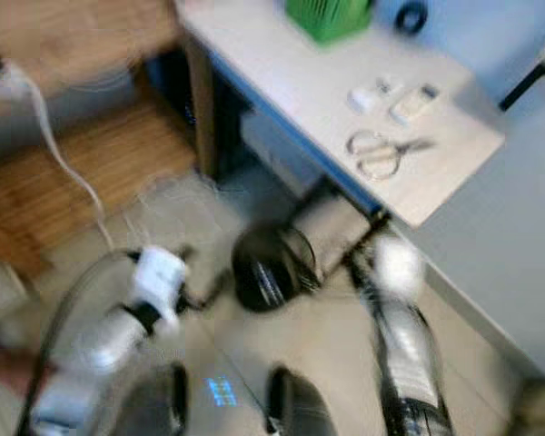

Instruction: Clean up the room

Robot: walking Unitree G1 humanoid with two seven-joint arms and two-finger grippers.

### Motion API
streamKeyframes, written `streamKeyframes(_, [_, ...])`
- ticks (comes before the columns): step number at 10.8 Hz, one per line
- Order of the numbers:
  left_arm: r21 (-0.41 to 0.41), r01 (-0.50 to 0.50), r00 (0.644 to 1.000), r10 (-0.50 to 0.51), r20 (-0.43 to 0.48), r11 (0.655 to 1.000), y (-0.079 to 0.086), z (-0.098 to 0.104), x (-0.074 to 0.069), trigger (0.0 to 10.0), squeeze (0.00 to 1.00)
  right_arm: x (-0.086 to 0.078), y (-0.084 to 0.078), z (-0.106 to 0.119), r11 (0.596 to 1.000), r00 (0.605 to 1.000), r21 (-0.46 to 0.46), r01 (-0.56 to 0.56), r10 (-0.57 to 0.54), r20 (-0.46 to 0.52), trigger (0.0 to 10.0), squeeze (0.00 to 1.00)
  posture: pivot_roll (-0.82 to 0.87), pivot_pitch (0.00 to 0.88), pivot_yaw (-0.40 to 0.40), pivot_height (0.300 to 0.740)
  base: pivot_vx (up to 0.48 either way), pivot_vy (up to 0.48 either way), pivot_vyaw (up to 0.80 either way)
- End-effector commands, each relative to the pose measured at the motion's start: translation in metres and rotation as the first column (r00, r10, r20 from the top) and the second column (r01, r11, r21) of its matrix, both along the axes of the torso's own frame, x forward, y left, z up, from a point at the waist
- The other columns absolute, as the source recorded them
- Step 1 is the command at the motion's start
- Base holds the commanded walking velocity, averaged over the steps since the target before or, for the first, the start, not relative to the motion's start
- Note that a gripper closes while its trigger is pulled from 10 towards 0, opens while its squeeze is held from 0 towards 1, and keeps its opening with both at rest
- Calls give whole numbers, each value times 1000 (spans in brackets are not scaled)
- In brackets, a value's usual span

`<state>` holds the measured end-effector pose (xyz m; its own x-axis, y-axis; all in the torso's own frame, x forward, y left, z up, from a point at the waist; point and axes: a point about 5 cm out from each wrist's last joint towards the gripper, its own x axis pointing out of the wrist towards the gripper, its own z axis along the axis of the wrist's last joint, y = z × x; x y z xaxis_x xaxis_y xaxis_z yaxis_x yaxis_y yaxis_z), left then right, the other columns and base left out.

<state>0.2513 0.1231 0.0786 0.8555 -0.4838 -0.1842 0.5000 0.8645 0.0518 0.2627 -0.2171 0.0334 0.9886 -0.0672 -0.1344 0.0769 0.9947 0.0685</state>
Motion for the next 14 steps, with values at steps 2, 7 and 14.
streamKeyframes(2, [-4, 0, 1000, 0, -16, 1000, 8, -6, 7, 10000, 0, -39, 10, 2, 992, 993, 35, -118, 117, 26, 10000, 0, 112, 1, -25, 736, 0, 0, 0])
streamKeyframes(7, [75, -117, 939, 85, 334, 990, 4, 40, 24, 10000, 0, -66, 0, 26, 998, 990, -33, 50, -46, 130, 10000, 0, 42, 0, -2, 736, 0, 0, 0])
streamKeyframes(14, [-43, -65, 981, 71, 182, 997, -14, 19, 55, 10000, 0, -54, -9, 10, 984, 982, 6, 177, -177, 65, 10000, 0, -18, 0, 49, 736, 0, -322, -746])
